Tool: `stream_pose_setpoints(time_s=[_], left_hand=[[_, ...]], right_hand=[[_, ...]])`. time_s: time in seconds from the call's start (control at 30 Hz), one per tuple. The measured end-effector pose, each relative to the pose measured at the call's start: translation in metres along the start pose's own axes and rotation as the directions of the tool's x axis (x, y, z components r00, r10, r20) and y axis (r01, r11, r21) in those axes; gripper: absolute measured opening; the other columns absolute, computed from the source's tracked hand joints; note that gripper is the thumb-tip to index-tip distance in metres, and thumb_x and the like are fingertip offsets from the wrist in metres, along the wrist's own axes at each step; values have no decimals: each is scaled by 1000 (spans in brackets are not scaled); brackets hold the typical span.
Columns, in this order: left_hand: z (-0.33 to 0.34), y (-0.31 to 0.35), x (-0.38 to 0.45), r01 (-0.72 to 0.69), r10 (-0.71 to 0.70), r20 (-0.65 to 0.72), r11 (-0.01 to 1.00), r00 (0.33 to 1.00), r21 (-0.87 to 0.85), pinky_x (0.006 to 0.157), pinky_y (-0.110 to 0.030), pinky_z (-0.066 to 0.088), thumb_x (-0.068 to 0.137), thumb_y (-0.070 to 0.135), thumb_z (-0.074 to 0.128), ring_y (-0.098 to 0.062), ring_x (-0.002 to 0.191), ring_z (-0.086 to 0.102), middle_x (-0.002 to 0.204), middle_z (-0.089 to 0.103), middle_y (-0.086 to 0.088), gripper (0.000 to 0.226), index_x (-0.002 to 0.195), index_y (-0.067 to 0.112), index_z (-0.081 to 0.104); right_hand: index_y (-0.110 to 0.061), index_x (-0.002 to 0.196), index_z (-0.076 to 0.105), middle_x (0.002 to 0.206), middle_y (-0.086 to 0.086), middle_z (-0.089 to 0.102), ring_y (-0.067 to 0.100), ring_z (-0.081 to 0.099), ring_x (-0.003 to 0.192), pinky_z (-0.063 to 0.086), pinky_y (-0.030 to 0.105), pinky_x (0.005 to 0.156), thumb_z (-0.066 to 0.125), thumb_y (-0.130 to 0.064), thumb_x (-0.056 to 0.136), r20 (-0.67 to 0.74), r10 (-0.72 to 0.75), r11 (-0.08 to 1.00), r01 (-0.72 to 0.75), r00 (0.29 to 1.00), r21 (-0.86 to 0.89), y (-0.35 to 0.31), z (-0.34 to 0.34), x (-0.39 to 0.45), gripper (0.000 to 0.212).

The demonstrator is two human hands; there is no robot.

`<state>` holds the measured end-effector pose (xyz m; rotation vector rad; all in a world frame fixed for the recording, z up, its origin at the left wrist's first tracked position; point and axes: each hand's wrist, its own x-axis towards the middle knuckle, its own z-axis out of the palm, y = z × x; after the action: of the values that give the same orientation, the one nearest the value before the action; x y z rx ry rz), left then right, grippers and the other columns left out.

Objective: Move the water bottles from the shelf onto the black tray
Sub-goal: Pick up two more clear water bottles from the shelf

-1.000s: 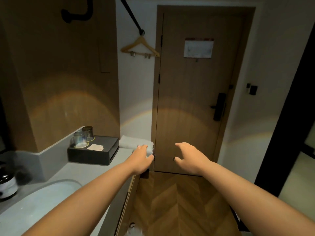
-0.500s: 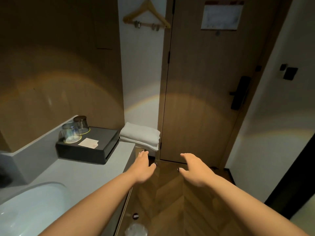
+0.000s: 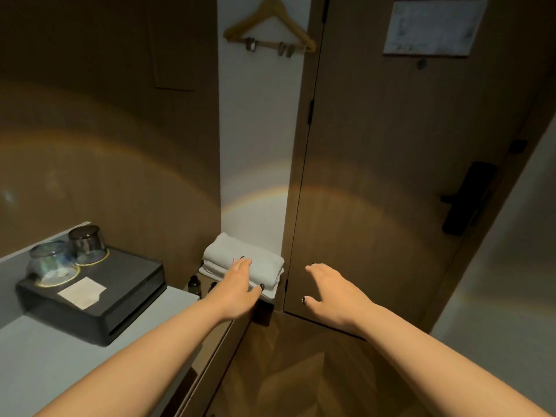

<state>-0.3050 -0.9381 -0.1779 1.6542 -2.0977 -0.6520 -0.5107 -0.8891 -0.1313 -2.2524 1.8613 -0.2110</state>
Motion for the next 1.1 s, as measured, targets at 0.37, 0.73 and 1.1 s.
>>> stream_pose_setpoints(time_s=[0.37,0.73,1.1], left_hand=[[21,-19,85,124,-124,-12,992,992,17,120,-35,12,96,31,47,-23,148,2,159,8,-11,73,150,4,8],[27,-124,194,289,-291,-11,954,957,-74,120,-34,9,96,29,49,-22,148,-1,159,8,-11,72,151,7,8],[33,-255,331,573,-602,-21,771,799,-278,112,-35,28,93,24,54,-28,139,30,152,28,-15,67,149,6,20]], right_hand=[[-13,146,25,154,4,27,21,20,144,28,35,113,49,-31,94,90,-124,990,130,988,-59,47,12,87,60],[-9,144,27,153,8,28,23,21,143,29,36,114,49,-30,94,207,-211,972,228,955,-62,50,46,240,58],[-24,151,0,162,-1,4,16,5,148,7,20,115,34,-35,101,205,-401,916,395,893,71,19,135,439,62]])
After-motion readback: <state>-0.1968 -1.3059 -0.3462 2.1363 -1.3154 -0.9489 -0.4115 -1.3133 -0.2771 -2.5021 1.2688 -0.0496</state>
